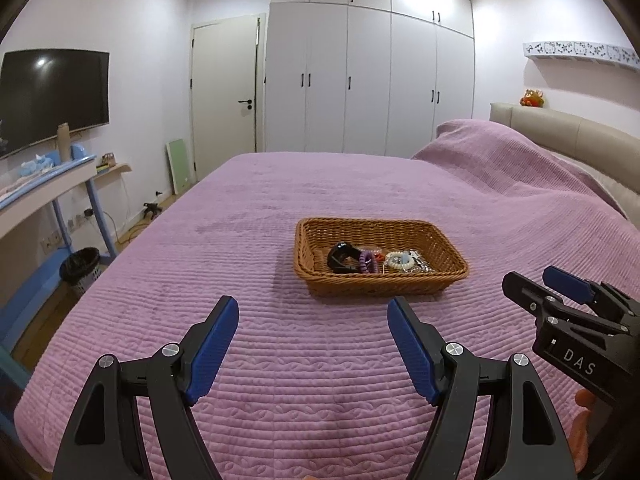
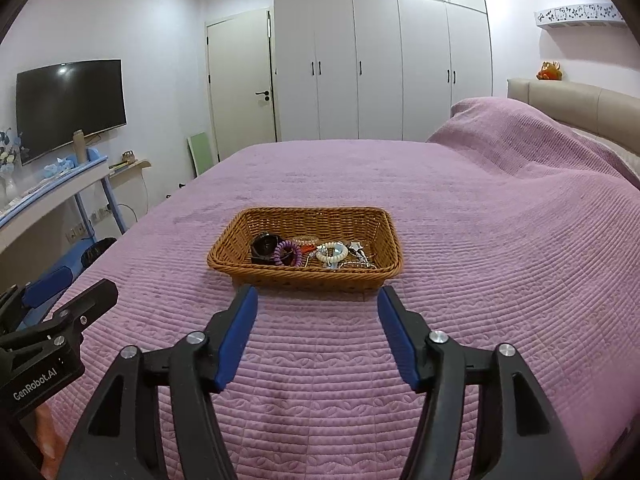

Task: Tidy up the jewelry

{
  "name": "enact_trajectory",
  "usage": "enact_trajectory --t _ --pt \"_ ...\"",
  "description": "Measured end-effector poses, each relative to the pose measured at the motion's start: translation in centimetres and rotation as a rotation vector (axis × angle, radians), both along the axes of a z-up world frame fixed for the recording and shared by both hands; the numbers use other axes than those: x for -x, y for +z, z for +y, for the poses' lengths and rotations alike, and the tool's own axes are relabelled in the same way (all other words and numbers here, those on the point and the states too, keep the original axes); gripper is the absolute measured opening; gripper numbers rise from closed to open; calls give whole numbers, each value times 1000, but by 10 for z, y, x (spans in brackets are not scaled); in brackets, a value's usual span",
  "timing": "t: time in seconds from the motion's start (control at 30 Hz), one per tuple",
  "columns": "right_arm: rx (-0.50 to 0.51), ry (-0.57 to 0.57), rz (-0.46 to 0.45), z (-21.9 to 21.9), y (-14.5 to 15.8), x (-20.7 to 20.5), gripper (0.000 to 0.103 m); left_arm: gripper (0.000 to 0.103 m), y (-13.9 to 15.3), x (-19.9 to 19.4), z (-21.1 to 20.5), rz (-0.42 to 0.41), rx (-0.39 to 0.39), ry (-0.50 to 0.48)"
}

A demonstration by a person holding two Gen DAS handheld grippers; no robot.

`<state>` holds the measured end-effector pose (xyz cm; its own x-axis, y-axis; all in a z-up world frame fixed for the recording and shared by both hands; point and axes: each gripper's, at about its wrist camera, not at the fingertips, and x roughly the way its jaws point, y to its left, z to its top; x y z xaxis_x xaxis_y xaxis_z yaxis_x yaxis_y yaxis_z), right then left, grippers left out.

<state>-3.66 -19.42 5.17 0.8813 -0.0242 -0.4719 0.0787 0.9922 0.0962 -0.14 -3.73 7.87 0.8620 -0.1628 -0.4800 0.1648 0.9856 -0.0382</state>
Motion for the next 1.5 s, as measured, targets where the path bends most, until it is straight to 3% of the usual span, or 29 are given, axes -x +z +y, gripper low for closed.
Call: enact_trajectory --t 1.5 --pt "-9 4 10 2 2 -2 67 78 3 1 3 7 2 -19"
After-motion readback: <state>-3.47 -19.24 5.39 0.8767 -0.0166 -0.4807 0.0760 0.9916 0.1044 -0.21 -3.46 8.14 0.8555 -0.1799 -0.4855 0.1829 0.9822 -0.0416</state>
